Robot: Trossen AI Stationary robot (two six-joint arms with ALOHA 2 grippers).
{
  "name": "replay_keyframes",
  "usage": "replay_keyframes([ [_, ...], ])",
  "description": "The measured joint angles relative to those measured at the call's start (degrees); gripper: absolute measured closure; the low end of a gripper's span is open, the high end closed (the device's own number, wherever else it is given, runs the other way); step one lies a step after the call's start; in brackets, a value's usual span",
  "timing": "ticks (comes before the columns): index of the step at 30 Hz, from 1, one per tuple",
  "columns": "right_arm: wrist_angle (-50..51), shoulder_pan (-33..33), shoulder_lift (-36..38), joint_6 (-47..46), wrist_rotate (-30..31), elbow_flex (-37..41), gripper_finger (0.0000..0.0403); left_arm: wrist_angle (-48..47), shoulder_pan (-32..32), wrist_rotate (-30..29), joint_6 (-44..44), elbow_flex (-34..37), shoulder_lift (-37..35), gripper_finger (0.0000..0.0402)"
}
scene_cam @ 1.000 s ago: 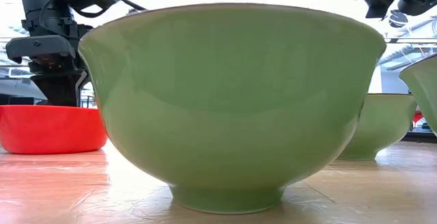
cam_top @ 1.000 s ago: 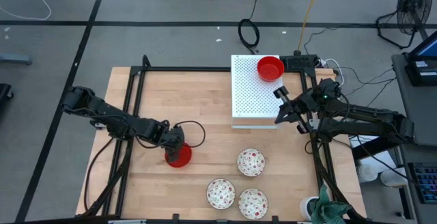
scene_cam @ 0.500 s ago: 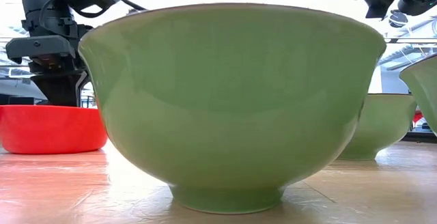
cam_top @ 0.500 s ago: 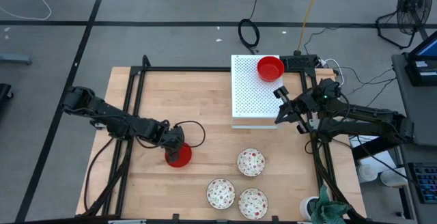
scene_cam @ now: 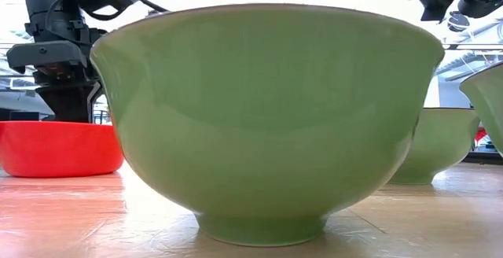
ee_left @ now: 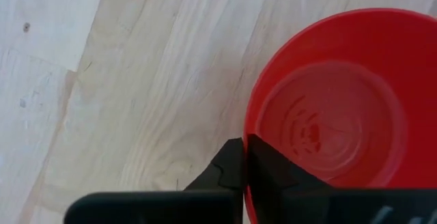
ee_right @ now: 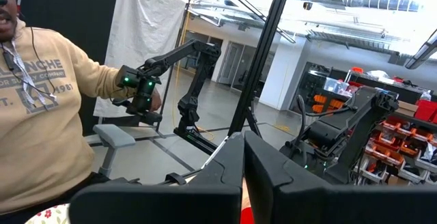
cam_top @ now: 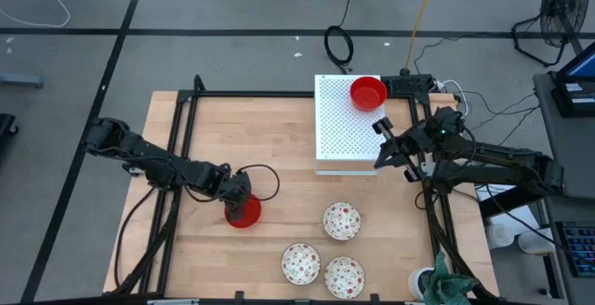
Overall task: Pick & Place Mini bowls
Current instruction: Stack the red bowl on the red bowl on the shelf
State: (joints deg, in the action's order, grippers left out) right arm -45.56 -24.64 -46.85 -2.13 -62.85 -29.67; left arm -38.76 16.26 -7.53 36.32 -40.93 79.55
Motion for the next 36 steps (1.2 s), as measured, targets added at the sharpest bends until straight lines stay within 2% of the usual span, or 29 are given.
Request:
replay_keyframes([
  [6, 0.0, 0.0, 0.0, 0.0, 0.0, 0.0, 0.0403, -0.2, 0.0, -0.2, -0.2, 0.1, 0.1, 0.0368],
  [14, 0.0, 0.0, 0.0, 0.0, 0.0, 0.0, 0.0403, 0.1, 0.0, 0.0, 0.0, 0.0, 0.0, 0.0395],
  [21, 0.0, 0.0, 0.0, 0.0, 0.0, 0.0, 0.0403, -0.1, 0.0, -0.2, -0.2, 0.1, 0.1, 0.0366],
  [30, 0.0, 0.0, 0.0, 0.0, 0.0, 0.0, 0.0403, 0.2, 0.0, 0.0, 0.0, 0.0, 0.0, 0.0395],
  [36, 0.0, 0.0, 0.0, 0.0, 0.0, 0.0, 0.0403, -0.1, 0.0, -0.7, 0.0, 0.1, 0.1, 0.0371],
])
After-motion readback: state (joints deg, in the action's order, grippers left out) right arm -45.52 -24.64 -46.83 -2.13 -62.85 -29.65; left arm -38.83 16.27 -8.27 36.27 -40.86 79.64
